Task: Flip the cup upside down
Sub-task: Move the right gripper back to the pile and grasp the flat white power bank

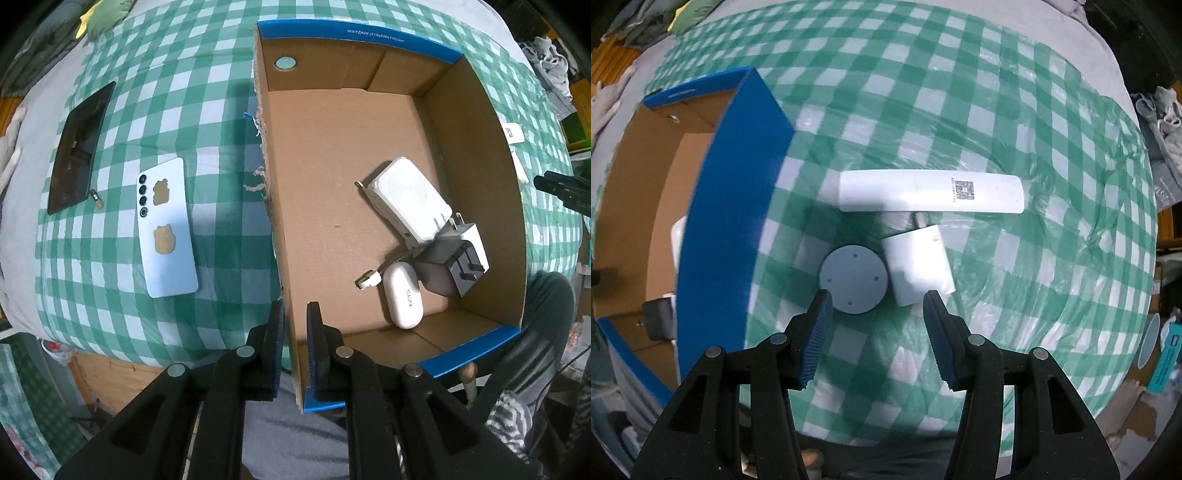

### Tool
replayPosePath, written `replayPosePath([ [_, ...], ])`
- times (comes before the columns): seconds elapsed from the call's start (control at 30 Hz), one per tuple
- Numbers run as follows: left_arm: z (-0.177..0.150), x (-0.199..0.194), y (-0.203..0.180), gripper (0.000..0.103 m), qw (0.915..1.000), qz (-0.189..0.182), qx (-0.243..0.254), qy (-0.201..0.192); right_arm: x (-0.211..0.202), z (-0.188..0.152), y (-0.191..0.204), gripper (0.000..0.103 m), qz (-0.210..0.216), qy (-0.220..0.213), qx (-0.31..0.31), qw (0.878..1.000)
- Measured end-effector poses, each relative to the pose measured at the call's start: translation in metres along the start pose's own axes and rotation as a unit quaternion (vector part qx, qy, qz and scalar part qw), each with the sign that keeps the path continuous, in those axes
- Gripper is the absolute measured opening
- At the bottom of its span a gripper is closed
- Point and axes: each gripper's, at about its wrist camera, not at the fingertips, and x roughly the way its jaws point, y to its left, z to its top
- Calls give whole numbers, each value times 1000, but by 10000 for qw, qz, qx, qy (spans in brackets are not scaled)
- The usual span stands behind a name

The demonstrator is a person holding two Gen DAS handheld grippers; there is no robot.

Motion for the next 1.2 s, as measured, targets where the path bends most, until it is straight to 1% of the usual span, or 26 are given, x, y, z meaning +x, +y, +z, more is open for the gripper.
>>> replayPosePath([
  [0.33, 4, 2, 0, 11, 10000, 21, -17, 41, 24, 5, -23, 51, -69, 209, -20, 9998],
  [0.6, 5, 2, 0, 13, 10000, 15, -22, 42, 48, 9, -34, 51, -128, 380, 17, 9992],
  [0.7, 5, 3, -1, 14, 10000, 20, -17, 46, 54, 10, -33, 51, -118, 436, -6, 9990],
  [0.83, 5, 3, -1, 14, 10000, 11, -27, 43, 60, 10, -32, 51, -256, 440, -114, 9986],
  [0.97, 5, 2, -1, 14, 10000, 17, -26, 44, 65, 14, -30, 51, -231, 446, -144, 9986],
  [1.1, 5, 3, -1, 15, 10000, 11, -29, 40, 70, 20, -25, 53, -235, 456, -213, 9985],
  [1.2, 5, 3, -1, 15, 10000, 9, -35, 43, 73, 24, -24, 57, -109, 478, -149, 9987],
])
